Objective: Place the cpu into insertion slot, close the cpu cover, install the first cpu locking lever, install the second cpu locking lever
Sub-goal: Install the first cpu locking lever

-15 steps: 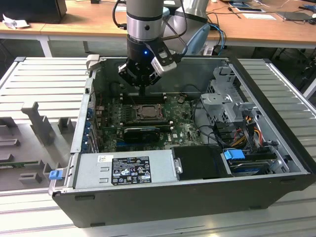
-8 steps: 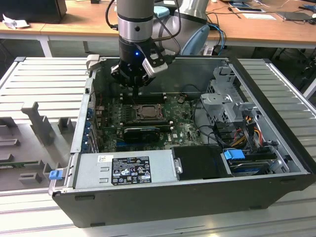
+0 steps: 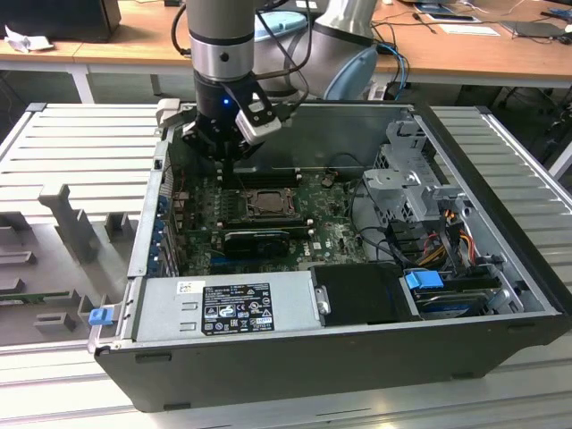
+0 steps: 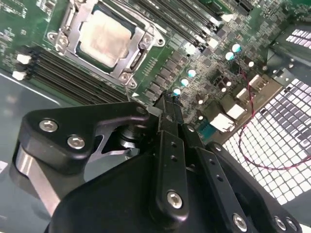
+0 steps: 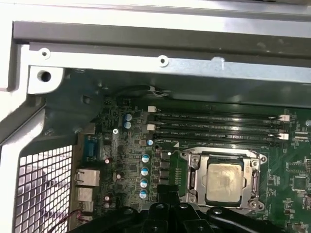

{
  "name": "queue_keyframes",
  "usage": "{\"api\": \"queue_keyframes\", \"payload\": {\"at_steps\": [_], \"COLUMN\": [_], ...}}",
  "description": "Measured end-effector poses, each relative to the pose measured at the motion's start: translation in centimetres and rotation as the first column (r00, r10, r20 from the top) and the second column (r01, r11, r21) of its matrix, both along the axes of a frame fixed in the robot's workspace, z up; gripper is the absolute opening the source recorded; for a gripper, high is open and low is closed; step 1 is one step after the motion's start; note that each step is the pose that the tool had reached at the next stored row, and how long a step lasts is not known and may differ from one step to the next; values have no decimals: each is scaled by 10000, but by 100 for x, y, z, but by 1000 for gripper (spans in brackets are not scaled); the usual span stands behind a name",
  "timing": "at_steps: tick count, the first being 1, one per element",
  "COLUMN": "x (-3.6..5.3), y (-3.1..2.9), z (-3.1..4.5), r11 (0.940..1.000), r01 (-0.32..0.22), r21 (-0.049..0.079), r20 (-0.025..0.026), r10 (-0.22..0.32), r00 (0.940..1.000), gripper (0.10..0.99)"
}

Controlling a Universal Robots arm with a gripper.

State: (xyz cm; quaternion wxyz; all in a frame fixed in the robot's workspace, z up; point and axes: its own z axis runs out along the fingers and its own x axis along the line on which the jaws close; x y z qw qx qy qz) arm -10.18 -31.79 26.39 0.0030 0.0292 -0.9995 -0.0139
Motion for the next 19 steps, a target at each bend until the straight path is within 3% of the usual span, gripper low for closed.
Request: {"api": "queue_keyframes", "payload": {"at_steps": [7,11,17,19], "x": [-71,-81,-81,-48], "y": [39,116,284,308], "z": [-49,-67,-77,-78], "r11": [10000,10000,10000,10000], "r01": [0,1,1,-1], "r21": [-2,-1,-1,-1], "r20": [-2,-1,-1,-1], "r10": [0,-1,-1,1], "r00": [10000,10000,10000,10000], "gripper": [106,106,106,106]}}
